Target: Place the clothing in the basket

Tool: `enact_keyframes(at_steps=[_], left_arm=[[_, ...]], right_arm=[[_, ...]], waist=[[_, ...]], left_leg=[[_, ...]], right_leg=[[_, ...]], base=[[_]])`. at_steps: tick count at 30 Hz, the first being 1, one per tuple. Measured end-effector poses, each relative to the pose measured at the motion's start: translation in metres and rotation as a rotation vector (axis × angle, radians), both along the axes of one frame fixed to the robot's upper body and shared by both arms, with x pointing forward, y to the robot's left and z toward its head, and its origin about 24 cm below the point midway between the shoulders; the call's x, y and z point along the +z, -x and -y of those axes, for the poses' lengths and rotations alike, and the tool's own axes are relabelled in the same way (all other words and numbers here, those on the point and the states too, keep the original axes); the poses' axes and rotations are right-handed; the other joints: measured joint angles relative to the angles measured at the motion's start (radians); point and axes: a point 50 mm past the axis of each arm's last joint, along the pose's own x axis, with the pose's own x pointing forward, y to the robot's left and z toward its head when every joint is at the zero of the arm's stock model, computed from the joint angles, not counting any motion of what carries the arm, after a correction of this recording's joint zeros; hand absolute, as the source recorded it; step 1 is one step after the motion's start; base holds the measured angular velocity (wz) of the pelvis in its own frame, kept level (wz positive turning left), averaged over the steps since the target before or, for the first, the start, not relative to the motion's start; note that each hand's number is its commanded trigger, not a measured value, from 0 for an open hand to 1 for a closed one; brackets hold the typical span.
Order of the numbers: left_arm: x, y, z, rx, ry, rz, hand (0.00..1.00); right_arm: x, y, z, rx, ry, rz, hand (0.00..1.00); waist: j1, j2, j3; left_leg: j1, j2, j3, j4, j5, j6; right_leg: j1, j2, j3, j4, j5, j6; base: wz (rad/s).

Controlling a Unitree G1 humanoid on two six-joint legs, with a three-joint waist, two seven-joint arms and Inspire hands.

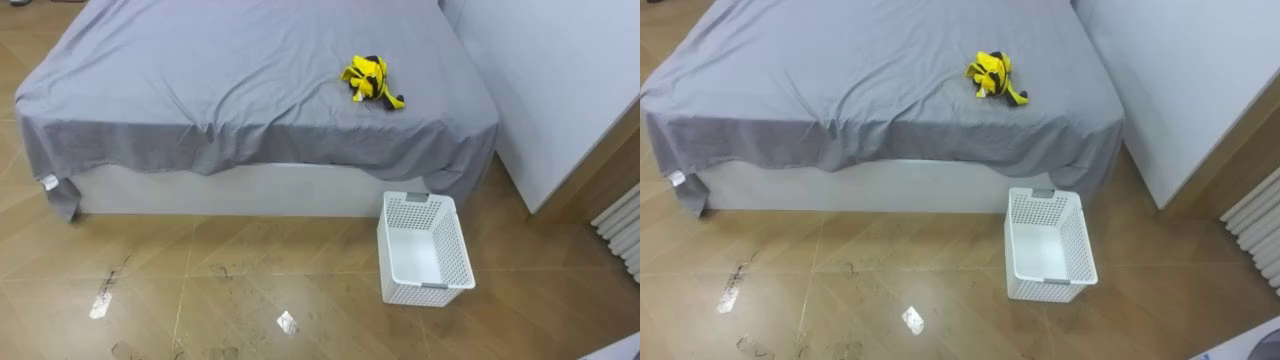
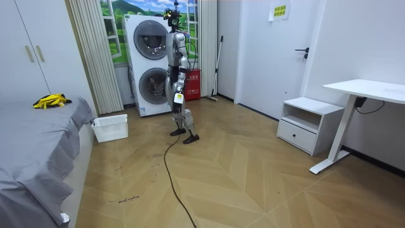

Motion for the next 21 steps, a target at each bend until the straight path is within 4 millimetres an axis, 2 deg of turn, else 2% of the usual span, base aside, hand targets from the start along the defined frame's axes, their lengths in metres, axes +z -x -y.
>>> enact_keyframes(at_steps=[21], left_arm=[[0.0, 0.0009, -0.0011, 0.001, -0.002, -0.008, 0.0]], right_arm=[[-0.0003, 0.0033, -0.0001, -0.028, -0.007, -0.01, 0.0]], waist=[[-0.004, -0.001, 0.0001]], left_leg=[[-0.011, -0.001, -0.002, -0.001, 0.0, 0.0]], right_leg=[[-0.008, -0.001, -0.003, -0.002, -0.002, 0.001]], base=[[0.0]])
